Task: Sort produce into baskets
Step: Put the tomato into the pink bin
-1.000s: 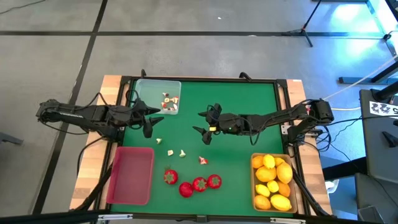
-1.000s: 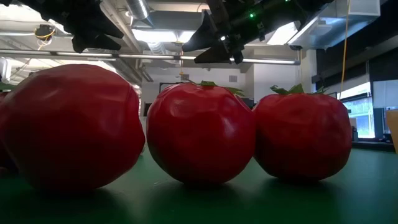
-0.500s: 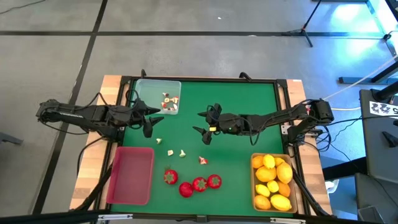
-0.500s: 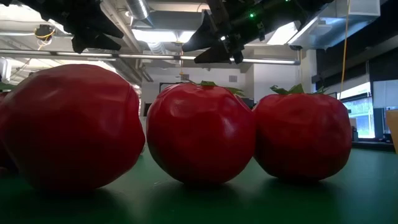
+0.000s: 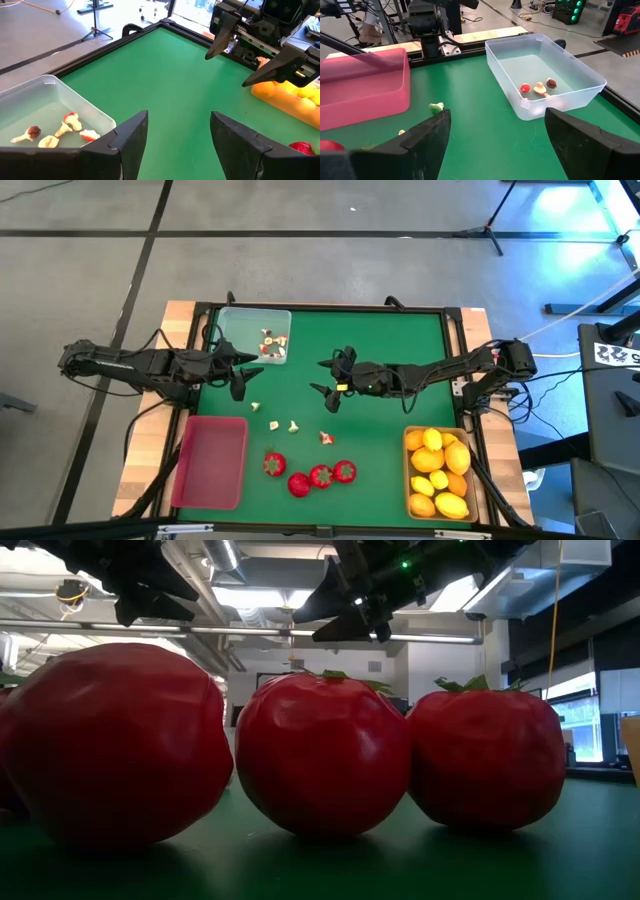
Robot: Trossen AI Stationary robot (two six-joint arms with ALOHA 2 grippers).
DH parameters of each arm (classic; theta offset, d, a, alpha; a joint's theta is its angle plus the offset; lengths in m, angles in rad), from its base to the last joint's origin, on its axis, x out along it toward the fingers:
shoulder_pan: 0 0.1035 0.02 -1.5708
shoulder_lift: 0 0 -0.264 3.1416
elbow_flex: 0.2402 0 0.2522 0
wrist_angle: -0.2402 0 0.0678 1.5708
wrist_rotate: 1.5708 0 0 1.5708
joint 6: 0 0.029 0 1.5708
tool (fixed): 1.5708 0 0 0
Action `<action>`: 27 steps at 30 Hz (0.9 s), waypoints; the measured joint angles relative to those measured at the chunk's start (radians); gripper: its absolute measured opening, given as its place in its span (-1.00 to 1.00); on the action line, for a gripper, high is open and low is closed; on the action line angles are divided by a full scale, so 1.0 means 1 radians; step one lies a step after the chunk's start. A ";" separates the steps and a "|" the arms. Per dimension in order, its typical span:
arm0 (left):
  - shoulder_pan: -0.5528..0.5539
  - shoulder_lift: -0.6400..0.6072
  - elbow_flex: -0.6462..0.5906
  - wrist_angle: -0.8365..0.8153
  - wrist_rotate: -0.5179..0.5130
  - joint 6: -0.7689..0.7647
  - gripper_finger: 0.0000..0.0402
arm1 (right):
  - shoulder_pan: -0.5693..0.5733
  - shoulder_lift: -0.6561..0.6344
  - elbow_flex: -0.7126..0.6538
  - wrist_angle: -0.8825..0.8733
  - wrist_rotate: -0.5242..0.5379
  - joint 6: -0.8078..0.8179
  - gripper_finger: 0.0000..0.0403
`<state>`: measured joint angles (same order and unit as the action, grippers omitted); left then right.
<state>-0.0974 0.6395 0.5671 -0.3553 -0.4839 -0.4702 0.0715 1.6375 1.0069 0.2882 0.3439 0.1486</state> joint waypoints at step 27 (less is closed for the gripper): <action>0.000 0.000 0.000 -0.006 0.034 -0.003 0.05 | 0.031 0.000 0.000 -0.117 -0.340 0.136 0.58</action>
<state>-0.0975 0.6399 0.5671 -0.3618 -0.4496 -0.4728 0.1020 1.6371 1.0069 0.1709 0.0034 0.2849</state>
